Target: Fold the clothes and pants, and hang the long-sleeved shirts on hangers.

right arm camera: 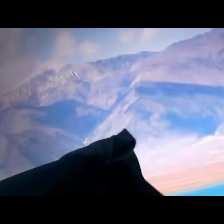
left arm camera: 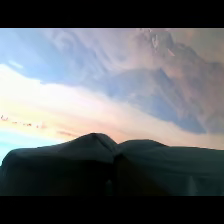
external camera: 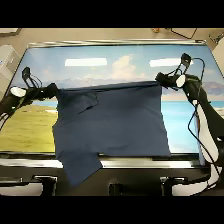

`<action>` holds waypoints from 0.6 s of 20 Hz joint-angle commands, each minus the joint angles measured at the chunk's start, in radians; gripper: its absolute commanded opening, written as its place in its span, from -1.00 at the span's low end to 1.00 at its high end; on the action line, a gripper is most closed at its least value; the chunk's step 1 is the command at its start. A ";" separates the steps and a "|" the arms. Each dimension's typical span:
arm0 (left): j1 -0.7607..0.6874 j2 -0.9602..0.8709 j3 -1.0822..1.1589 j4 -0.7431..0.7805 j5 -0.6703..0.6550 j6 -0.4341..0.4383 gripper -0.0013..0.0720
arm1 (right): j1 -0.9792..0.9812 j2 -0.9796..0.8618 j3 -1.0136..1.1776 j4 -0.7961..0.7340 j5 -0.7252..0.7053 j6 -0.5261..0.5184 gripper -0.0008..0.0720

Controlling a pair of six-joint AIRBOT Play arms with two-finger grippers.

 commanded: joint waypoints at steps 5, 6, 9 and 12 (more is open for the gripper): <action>-0.103 -0.093 0.057 -0.006 0.154 0.011 -0.91 | -0.001 -0.081 0.003 -0.032 -0.066 0.140 -0.88; -0.109 -0.096 0.057 -0.008 0.146 0.011 -0.91 | -0.011 -0.080 0.005 -0.025 -0.060 0.146 -0.88; -0.112 -0.097 0.057 -0.012 0.108 0.011 -0.91 | -0.087 -0.077 0.049 -0.017 0.039 0.220 -0.88; -0.111 -0.101 0.057 -0.011 0.057 0.011 -0.91 | -0.111 -0.077 0.058 -0.008 0.190 0.167 -0.88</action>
